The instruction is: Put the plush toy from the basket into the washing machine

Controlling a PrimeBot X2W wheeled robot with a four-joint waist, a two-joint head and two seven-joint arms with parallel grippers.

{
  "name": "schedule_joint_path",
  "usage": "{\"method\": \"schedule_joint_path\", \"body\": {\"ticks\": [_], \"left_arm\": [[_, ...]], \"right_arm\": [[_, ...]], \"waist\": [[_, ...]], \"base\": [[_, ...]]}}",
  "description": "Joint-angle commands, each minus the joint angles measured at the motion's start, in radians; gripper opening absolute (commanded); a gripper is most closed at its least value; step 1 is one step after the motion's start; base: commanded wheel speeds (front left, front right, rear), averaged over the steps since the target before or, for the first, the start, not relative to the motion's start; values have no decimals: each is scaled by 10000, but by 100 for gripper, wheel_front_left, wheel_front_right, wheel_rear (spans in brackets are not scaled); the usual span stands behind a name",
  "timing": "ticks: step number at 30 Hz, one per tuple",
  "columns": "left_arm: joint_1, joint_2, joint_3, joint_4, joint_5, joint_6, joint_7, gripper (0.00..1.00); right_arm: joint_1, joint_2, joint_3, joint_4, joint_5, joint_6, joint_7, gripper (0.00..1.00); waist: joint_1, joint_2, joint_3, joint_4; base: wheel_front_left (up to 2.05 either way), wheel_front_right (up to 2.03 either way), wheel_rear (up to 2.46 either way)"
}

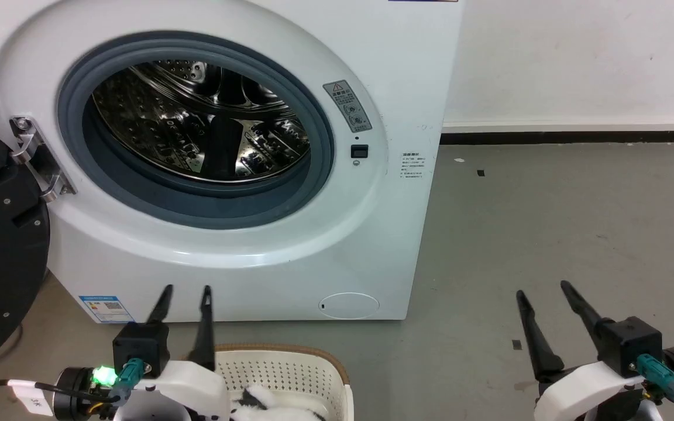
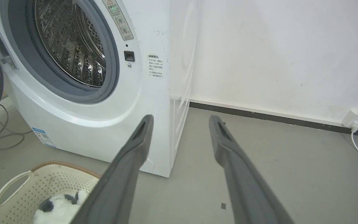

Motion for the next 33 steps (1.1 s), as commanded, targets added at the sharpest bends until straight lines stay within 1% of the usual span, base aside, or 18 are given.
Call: {"method": "schedule_joint_path", "body": {"ticks": [1, 7, 12, 24, 33], "left_arm": [[-10, 2, -25, 22, -33, 62, -65, 100], [-82, 2, -103, 132, -95, 127, -190, 100], [-264, 4, -186, 516, -186, 52, -295, 100], [-1150, 3, -378, 2265, -613, -235, -481, 100], [-1882, 12, -482, 3405, -891, -286, -468, 100]], "right_arm": [[5, 0, -35, -21, 51, 0, -64, 100], [13, 0, -98, -103, 256, 0, -189, 100], [-18, -1, -162, -167, 374, 1, -293, 100], [-266, -1, -220, -477, 427, 1, -542, 100], [-594, -1, -312, -749, 476, 2, -709, 100]], "waist": [[0, 0, 7, 1], [0, 0, 56, 7], [0, 0, 160, 8], [0, 0, 883, -76], [0, 0, 1692, -135]], "base": [[0, 0, 0], [0, 0, 0], [0, 0, 0], [0, 0, 0], [0, 0, 0]]}}
